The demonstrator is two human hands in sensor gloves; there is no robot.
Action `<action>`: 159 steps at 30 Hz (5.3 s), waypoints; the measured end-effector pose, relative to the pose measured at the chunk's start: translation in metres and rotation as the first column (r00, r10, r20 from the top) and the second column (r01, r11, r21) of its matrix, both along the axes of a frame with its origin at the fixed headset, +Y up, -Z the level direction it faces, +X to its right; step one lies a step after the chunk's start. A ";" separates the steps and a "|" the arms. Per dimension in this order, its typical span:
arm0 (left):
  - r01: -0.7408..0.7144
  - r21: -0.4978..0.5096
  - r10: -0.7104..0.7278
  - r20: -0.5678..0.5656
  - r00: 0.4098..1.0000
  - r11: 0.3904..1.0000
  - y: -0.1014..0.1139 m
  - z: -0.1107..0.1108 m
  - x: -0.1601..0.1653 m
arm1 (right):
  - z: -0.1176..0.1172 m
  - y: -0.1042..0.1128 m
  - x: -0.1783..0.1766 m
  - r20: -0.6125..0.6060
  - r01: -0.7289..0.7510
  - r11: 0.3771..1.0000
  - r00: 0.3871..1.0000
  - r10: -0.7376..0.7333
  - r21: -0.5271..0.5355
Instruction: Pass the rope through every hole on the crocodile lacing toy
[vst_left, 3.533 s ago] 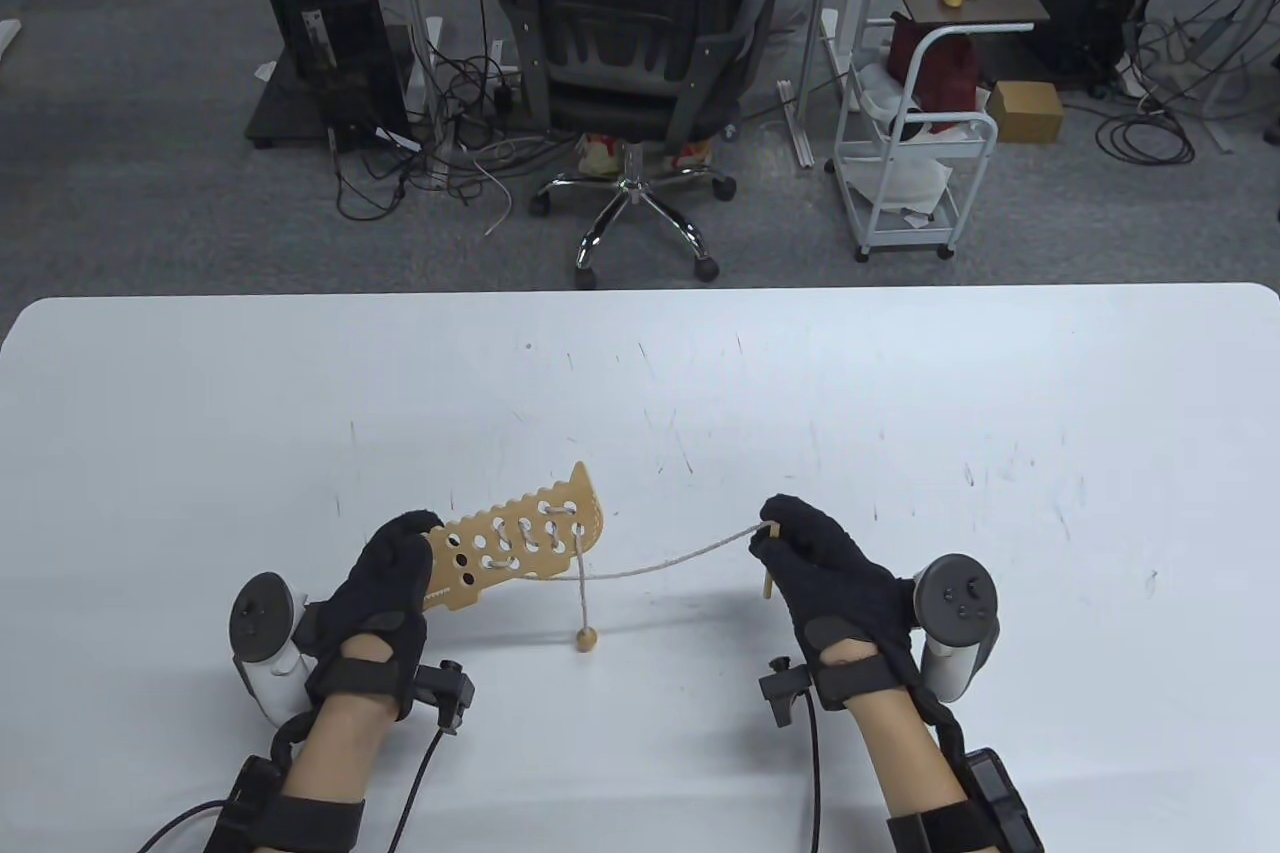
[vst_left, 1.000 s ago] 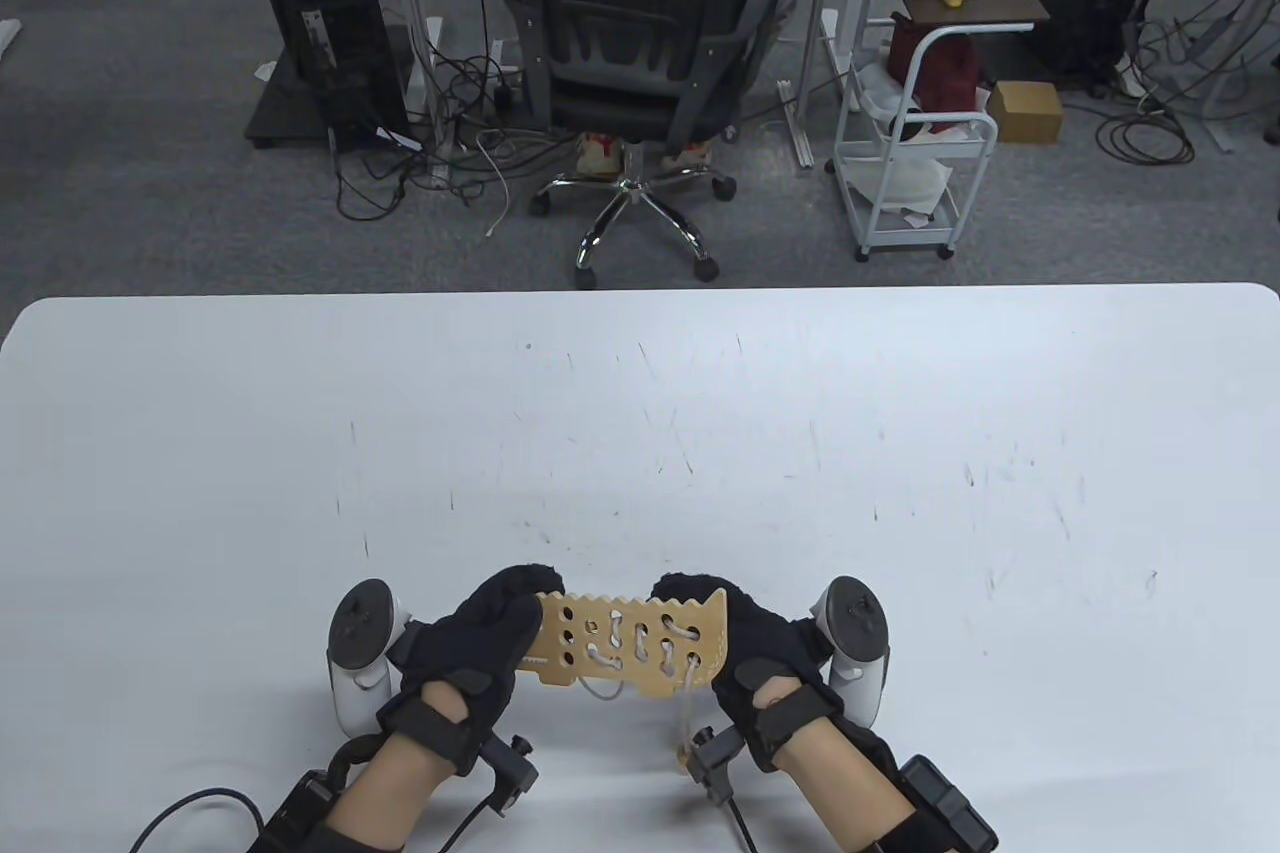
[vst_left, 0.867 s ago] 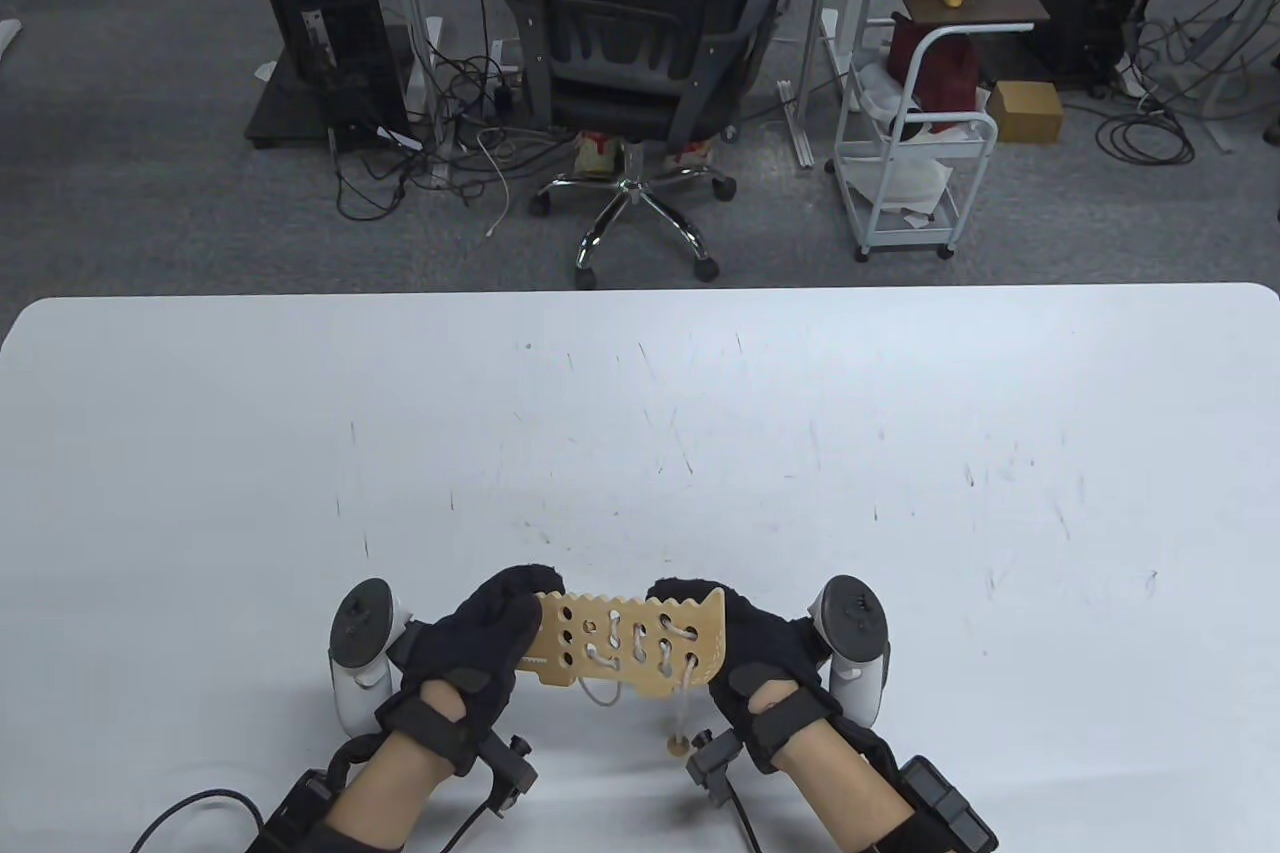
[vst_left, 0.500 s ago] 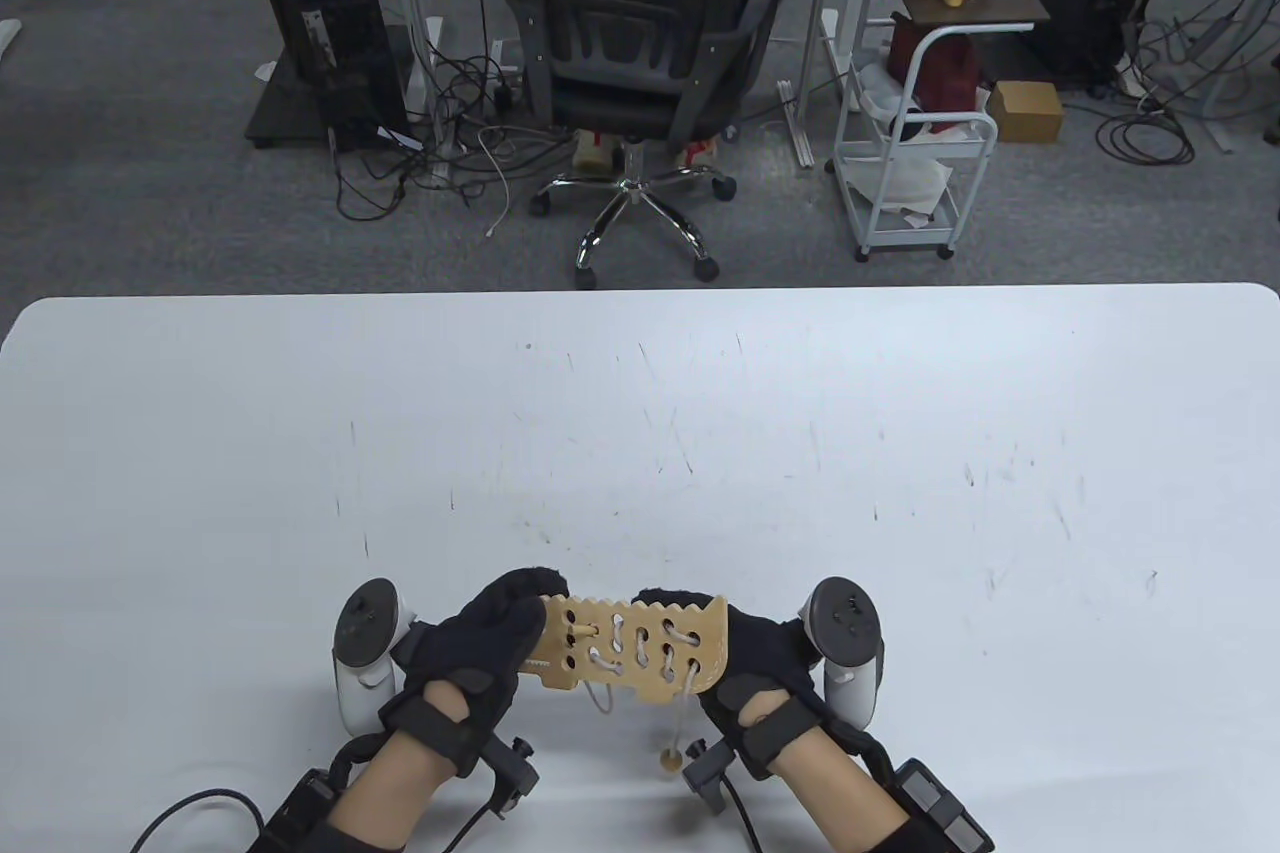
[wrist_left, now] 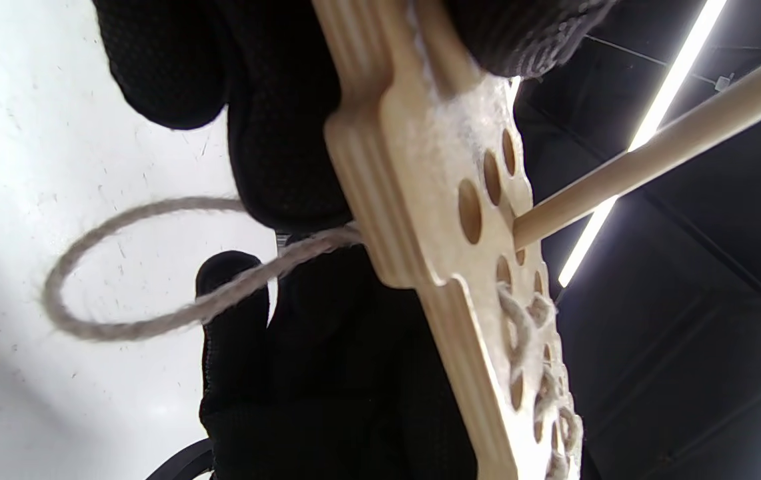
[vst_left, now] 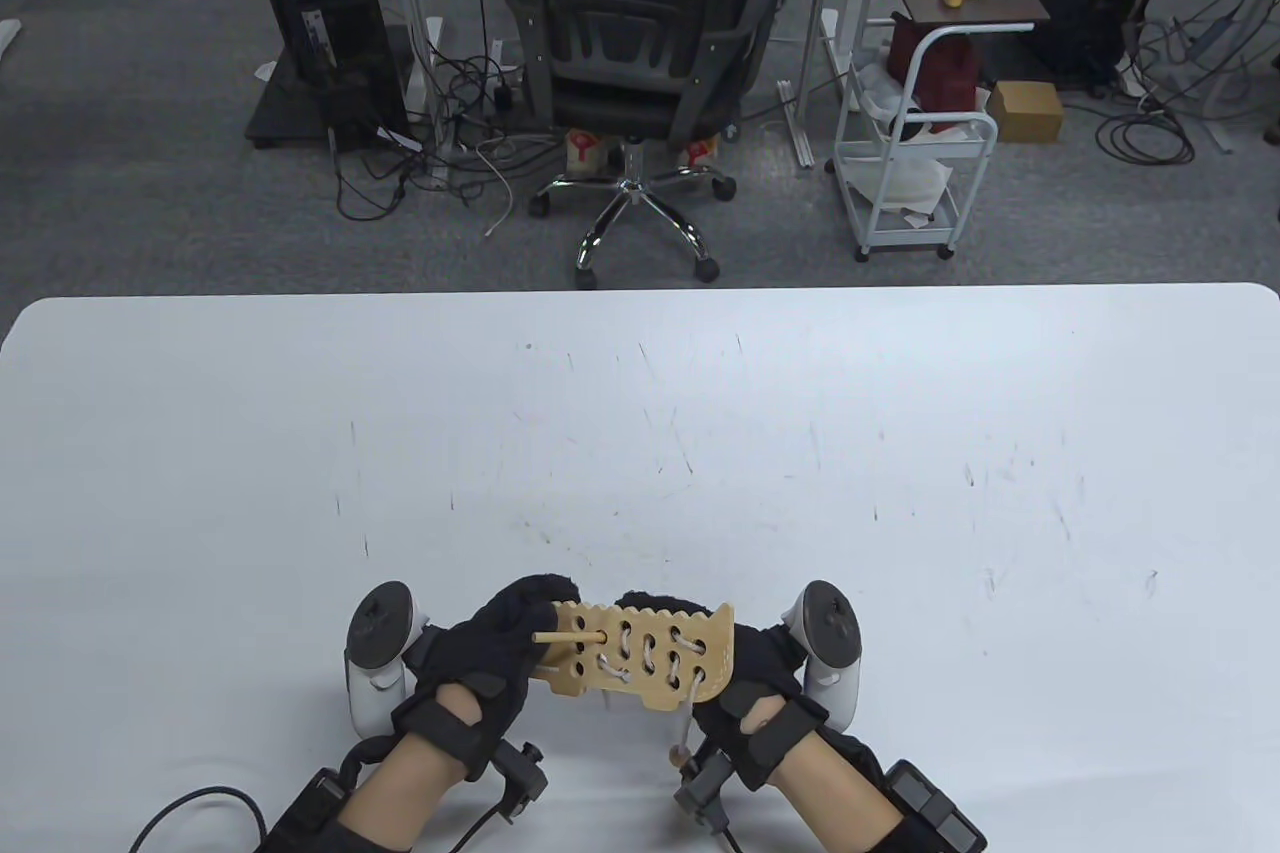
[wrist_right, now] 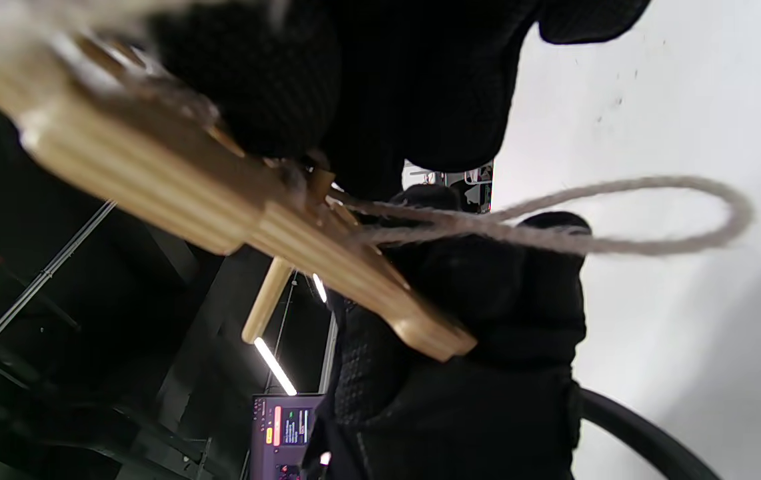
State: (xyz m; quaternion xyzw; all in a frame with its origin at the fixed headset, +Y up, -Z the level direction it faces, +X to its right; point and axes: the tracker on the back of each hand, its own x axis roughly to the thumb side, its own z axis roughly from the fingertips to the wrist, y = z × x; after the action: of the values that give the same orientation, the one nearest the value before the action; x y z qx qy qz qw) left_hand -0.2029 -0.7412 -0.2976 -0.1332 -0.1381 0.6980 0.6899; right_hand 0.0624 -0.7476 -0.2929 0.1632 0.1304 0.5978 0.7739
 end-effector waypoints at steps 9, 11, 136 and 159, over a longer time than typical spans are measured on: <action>0.178 0.174 -0.165 -0.085 0.983 0.969 0.017 0.003 -0.004 | 0.000 -0.003 -0.007 -0.143 0.179 0.981 0.971 -0.189 -0.078; 0.168 0.185 -0.153 -0.090 0.984 0.968 0.018 0.004 -0.004 | 0.001 -0.002 -0.008 -0.147 0.168 0.984 0.973 -0.176 -0.065; 0.315 -0.047 -0.316 -0.266 0.911 0.948 -0.009 -0.014 -0.033 | 0.025 0.066 0.008 0.617 -0.787 0.334 0.615 0.491 0.518; 0.255 -0.079 -0.265 -0.380 0.886 0.964 -0.007 -0.021 -0.064 | 0.014 0.072 0.039 0.657 -0.796 0.423 0.599 0.458 0.432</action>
State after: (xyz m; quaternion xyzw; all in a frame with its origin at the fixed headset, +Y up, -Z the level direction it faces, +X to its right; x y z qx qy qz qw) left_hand -0.2667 -0.7480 -0.3185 -0.0191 0.0292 0.6134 0.7890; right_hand 0.1019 -0.6761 -0.2791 0.2359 -0.2299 0.8700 0.3667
